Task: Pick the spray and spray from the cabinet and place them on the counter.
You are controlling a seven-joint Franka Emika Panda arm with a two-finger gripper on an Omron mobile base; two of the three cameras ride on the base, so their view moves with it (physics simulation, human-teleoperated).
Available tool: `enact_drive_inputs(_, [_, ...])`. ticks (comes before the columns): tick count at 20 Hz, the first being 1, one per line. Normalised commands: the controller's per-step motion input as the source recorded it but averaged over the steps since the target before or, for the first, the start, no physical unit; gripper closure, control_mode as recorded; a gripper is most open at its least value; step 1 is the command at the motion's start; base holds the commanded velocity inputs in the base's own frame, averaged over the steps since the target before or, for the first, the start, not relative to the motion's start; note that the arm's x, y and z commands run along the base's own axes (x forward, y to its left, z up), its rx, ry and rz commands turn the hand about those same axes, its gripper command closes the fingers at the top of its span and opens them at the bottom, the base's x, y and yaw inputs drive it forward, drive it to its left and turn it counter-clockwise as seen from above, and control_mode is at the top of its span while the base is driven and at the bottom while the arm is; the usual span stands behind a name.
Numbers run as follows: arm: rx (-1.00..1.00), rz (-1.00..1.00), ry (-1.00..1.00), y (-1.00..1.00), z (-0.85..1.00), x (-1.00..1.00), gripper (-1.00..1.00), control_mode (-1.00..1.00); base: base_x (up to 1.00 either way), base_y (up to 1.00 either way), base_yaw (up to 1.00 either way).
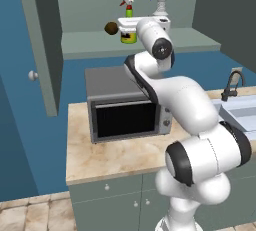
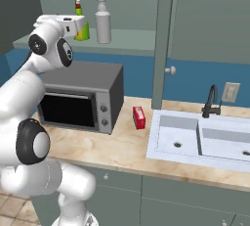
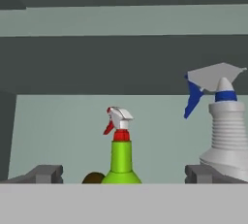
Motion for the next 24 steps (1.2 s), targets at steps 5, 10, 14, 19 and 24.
enact_drive_inputs(5, [0.00,0.00,0.00,0.02,0.00,0.15,-1.00,-1.00,0.00,0.00,0.00])
enact_drive_inputs(10, [0.00,0.00,0.00,0.05,0.00,0.15,-1.00,-1.00,0.00,0.00,0.00])
enact_drive_inputs(14, [0.00,-0.01,0.00,0.08,0.00,0.07,-1.00,-1.00,0.00,0.00,0.00])
enact_drive_inputs(19, [0.00,-0.01,0.00,0.10,0.00,0.09,-1.00,-1.00,0.00,0.00,0.00])
enact_drive_inputs(24, [0.00,0.00,0.00,0.06,0.00,0.16,-1.00,-1.00,0.00,0.00,0.00])
